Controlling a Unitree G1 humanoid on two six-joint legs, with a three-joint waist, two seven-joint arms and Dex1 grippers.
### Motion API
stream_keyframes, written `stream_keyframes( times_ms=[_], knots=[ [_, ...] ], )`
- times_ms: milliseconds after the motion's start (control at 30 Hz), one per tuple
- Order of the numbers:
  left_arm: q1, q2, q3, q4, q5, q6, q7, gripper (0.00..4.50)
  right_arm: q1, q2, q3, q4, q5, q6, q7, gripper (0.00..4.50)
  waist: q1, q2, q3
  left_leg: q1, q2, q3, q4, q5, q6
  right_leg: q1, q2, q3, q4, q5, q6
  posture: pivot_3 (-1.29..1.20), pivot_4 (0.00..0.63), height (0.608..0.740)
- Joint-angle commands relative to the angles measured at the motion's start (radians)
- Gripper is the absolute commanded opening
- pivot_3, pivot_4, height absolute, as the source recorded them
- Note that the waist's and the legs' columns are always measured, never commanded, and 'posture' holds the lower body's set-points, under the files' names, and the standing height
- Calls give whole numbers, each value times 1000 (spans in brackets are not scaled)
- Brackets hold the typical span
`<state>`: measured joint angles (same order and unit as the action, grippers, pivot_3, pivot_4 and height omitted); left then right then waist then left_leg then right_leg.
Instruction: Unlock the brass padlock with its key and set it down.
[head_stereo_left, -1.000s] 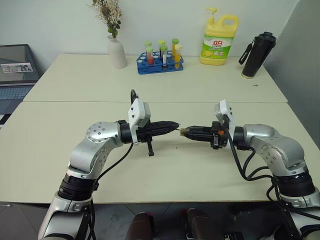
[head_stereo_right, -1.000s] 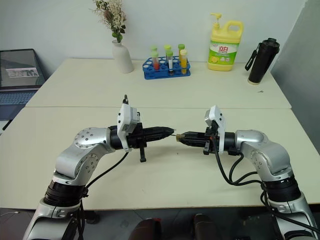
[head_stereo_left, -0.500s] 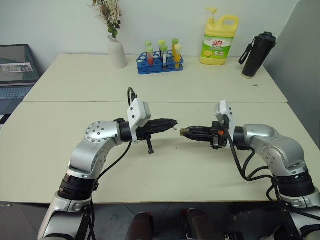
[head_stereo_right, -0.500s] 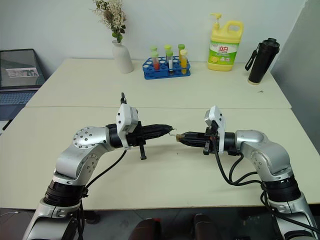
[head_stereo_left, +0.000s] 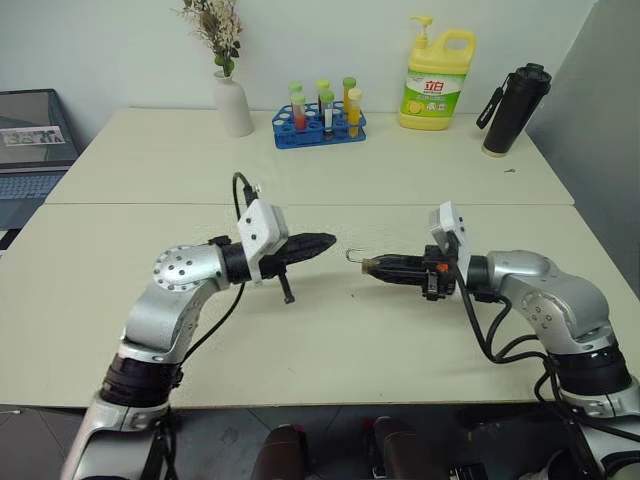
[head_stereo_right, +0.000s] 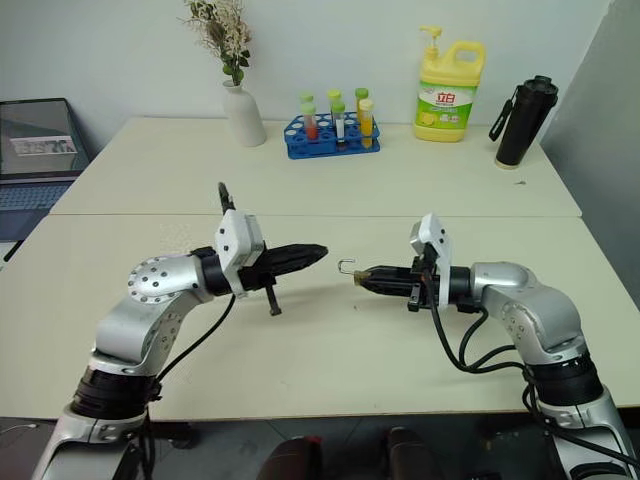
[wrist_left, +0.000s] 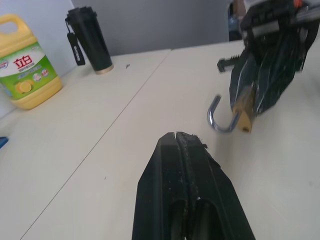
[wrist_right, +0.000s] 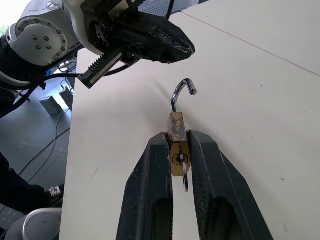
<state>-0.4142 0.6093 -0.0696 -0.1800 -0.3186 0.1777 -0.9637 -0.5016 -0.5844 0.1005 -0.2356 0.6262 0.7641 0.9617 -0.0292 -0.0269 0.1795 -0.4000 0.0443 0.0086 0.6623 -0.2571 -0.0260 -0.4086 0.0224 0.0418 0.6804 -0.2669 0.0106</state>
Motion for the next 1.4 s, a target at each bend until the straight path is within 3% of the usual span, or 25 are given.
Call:
stream_keyframes(
  times_ms=[33, 200, 433, 700, 1233, 1267, 1400],
  knots=[
    [73, 88, -3, -4, 109, -247, -79, 571, -16, -30, -13, -22, 18, 50, 3, 166, -1, 0, 0, 0, 0, 1, 0, 0, 0, 0, 0, 1, 0, 0, 0, 0, 150, 740],
    [153, 137, -11, 9, 177, -503, -118, 2129, -41, -32, -28, 1, 66, 177, -22, 166, 0, 0, 0, 0, 0, 1, 0, 0, 0, -1, -5, 0, 0, 0, -1, 0, 150, 740],
    [292, 141, -4, -111, 116, -483, -119, 4374, -62, -2, -47, 21, 141, 377, -105, 166, 0, 0, 0, -1, 0, 2, -1, 0, 0, -1, -6, 0, 0, 0, 0, 0, 150, 740],
    [334, 142, 2, -208, 40, -256, -81, 4385, -89, 44, -14, 113, 131, 511, -178, 166, -1, 0, 0, 0, 0, 1, 0, 0, 0, -1, -5, 0, 0, 0, 0, 0, 150, 740],
    [274, 141, -50, -183, 73, -214, -102, 4385, -147, 90, 56, 298, 33, 504, -185, 166, -2, 0, 0, 0, 0, 2, -1, 0, 0, -1, -4, 0, 0, 0, 0, 0, 150, 740],
    [268, 139, -53, -178, 75, -215, -102, 4385, -145, 87, 56, 302, 30, 505, -182, 883, -2, 0, 0, 0, 0, 1, -1, 0, 0, -1, -4, 0, 0, 0, 0, 0, 150, 740],
    [255, 130, -56, -168, 75, -211, -105, 4385, -141, 77, 56, 318, 11, 492, -173, 2122, -2, 0, 0, 0, 0, 2, -1, 0, 0, -1, -4, 1, 0, 0, 0, 0, 150, 740]
  ],
)
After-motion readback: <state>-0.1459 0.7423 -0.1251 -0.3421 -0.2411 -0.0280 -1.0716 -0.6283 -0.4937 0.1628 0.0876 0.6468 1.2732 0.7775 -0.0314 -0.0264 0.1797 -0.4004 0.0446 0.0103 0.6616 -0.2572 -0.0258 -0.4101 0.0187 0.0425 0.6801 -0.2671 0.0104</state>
